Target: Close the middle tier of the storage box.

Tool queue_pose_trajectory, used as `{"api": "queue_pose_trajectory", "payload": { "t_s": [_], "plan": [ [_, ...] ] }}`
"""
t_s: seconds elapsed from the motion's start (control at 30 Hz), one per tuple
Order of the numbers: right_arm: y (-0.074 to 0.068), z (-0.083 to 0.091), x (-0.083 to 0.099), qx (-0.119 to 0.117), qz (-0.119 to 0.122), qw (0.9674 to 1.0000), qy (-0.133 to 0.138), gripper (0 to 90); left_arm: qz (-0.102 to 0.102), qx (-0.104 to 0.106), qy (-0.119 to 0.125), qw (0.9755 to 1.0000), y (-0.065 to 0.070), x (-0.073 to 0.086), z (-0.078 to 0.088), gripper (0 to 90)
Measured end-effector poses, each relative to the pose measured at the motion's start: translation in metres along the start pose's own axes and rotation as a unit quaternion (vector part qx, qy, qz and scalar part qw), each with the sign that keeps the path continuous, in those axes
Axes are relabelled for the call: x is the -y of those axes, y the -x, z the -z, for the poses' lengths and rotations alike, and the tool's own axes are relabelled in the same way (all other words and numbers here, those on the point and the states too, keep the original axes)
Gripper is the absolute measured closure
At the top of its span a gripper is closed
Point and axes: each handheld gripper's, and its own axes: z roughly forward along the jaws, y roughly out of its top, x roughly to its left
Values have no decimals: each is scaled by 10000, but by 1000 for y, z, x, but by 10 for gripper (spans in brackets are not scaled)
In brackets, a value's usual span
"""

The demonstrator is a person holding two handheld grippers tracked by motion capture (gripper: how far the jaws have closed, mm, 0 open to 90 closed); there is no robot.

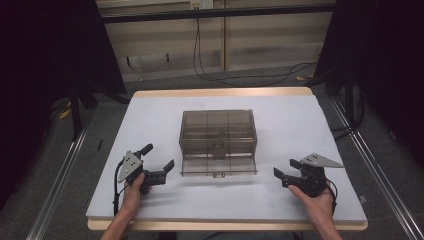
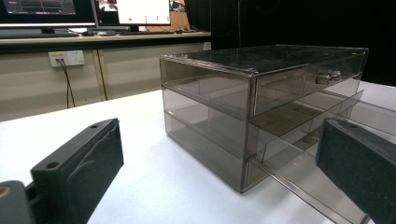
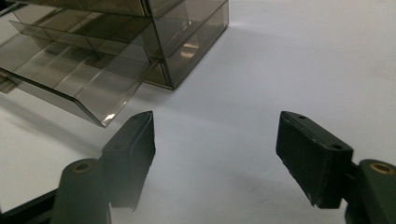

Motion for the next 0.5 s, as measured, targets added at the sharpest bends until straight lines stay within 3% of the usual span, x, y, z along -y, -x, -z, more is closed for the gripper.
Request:
{"api": "queue_pose_trajectory", "payload": {
  "t_s": [0.27,0.5],
  "plan": [
    [2,6,-1,-212,-117,9997,67,357,-31,6,-13,10000,0,0,0,8],
    [-4,9,-1,-516,-53,9986,51,539,-56,24,-8,10000,0,0,0,8]
  ]
}}
